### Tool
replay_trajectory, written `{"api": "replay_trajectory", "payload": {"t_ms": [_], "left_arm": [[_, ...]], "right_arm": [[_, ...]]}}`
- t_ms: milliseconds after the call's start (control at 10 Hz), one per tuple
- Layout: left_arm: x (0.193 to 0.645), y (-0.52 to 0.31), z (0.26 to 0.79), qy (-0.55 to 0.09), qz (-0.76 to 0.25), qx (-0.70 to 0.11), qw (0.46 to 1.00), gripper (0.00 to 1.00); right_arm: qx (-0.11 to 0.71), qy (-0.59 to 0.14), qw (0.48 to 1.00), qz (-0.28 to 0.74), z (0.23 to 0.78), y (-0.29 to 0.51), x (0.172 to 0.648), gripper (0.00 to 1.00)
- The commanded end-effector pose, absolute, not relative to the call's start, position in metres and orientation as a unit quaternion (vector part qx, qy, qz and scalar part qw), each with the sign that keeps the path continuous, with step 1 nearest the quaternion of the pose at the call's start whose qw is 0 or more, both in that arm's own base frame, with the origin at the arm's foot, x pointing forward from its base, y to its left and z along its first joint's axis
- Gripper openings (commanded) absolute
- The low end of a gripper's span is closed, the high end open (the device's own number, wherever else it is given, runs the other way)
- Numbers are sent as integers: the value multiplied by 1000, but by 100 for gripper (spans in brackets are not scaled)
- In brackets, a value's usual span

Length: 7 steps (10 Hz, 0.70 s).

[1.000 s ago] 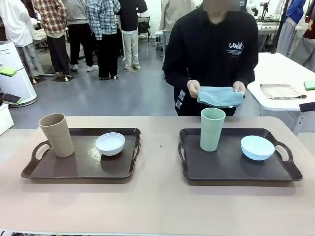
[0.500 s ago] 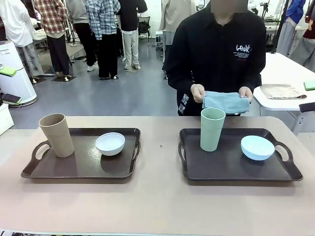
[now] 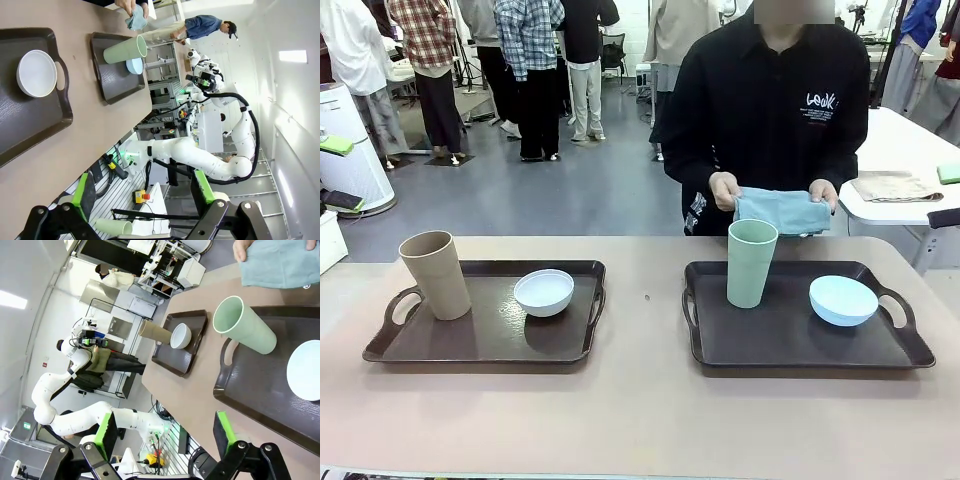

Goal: Set up a tray with a mat and arrange the tableware.
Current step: Pick up the Picnic Bowl and Reusable plastic cup from the Handle tray in front of the human's position and hold them in the air.

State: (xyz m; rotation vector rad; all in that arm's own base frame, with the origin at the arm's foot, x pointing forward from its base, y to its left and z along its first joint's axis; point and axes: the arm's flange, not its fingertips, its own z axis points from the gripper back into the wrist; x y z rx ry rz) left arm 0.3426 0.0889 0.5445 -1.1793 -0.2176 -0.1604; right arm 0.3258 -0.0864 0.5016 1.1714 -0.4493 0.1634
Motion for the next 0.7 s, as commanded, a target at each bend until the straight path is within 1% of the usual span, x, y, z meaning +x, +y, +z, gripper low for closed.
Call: {"api": "replay_trajectory", "payload": {"t_ms": [0,400,500,600], "left_arm": [[342,89,545,-107,-78,-558,819,100],[343,89,544,-102,-75,-554,823,100],[350,66,569,-176,-113,-488,848,100],[358,29,597,-245,-196,-407,858,100]], "right_arm": [[546,-203,809,79,503,-89,325,100],[547,-210,806,76,502,-86,326,100],[470,-222,849,94,521,-84,323,100],[375,-222,893,116,543,-78,322,100]]}}
